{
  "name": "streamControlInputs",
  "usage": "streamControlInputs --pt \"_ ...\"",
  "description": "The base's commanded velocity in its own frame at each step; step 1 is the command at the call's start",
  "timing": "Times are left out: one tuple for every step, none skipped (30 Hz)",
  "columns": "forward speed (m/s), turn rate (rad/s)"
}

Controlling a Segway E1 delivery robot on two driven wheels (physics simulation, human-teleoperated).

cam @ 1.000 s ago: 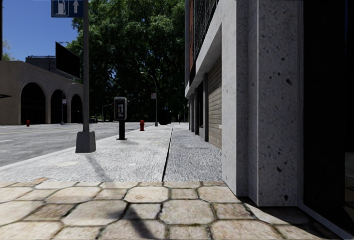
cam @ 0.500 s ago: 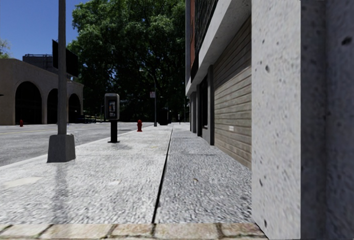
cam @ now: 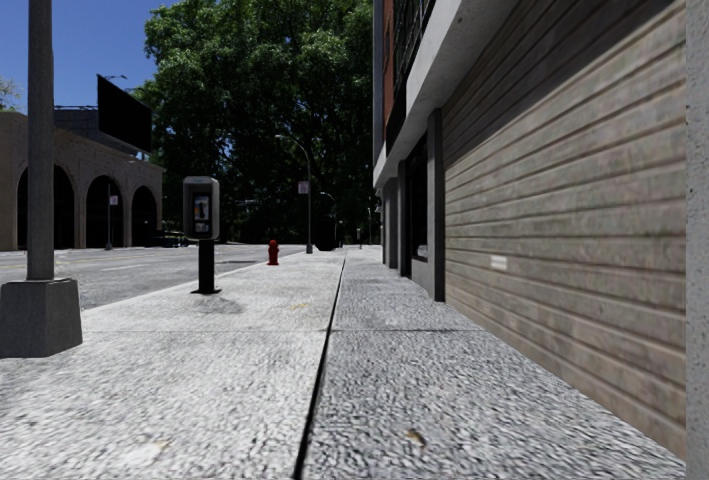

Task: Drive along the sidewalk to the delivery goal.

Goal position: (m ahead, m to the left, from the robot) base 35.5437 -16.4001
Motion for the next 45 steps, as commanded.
streamControlInputs --pt "2.00 0.00" --pt "2.00 0.00" --pt "2.00 0.00" --pt "2.00 0.00" --pt "2.00 0.00" --pt "2.00 0.00" --pt "2.00 0.00" --pt "2.00 0.00" --pt "2.00 0.00" --pt "2.00 0.00" --pt "2.00 0.00" --pt "2.00 0.00" --pt "2.00 0.00" --pt "2.00 0.00" --pt "2.00 0.00" --pt "2.00 0.00" --pt "2.00 0.00" --pt "2.00 0.00" --pt "2.00 0.00" --pt "2.00 0.00" --pt "2.00 0.00" --pt "2.00 0.00" --pt "2.00 0.00" --pt "2.00 0.00" --pt "2.00 0.00" --pt "2.00 0.00" --pt "2.00 0.00" --pt "2.00 0.00" --pt "2.00 0.00" --pt "2.00 0.00" --pt "2.00 0.00" --pt "2.00 0.00" --pt "2.00 0.00" --pt "2.00 0.00" --pt "2.00 0.00" --pt "2.00 0.00" --pt "2.00 0.00" --pt "2.00 0.00" --pt "2.00 0.00" --pt "2.00 0.00" --pt "2.00 0.00" --pt "2.00 0.00" --pt "2.00 0.00" --pt "2.00 0.00" --pt "2.00 0.00"
